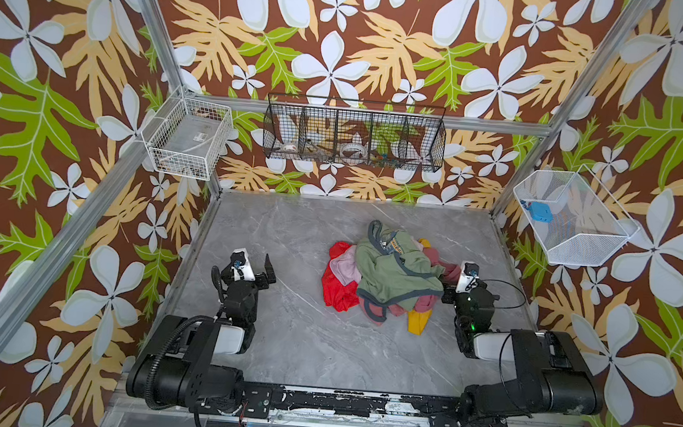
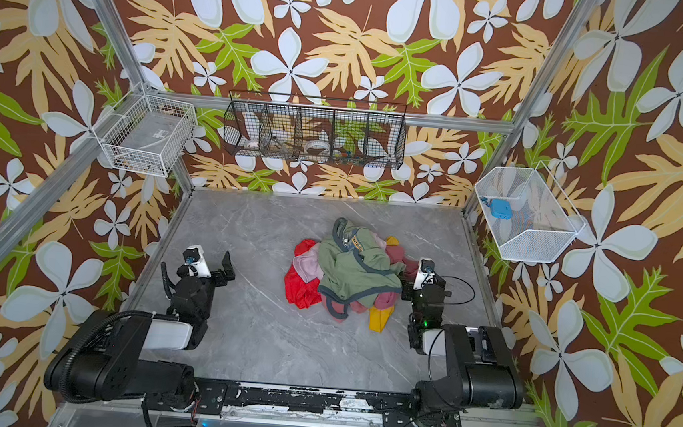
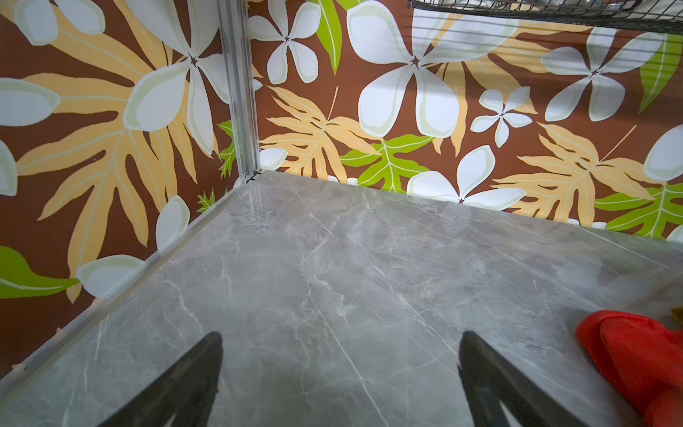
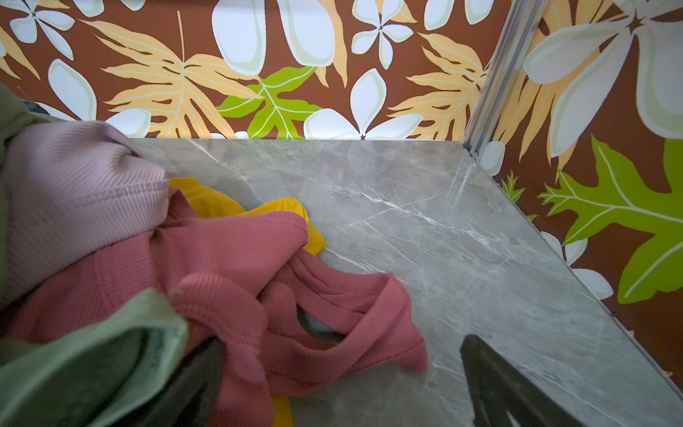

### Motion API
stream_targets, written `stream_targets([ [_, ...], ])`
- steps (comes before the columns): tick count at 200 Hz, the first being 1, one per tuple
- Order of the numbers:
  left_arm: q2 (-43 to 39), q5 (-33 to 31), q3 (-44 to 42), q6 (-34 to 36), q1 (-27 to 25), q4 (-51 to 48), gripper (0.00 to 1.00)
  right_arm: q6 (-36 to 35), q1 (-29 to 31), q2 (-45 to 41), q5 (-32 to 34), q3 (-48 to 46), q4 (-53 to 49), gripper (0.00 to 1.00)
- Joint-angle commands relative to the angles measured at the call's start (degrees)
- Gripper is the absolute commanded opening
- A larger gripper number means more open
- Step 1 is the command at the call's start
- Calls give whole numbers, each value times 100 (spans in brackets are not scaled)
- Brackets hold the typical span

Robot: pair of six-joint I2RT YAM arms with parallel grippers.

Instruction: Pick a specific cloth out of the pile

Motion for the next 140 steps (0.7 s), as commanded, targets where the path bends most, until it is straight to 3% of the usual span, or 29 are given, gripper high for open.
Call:
stream_targets([
  [1,3,5,18,-1,14,181,100,15,4,-20,-8,-14,110,99],
  [140,10,5,23,-1,14,177,100,8,17,-38,4,-31,137,99],
])
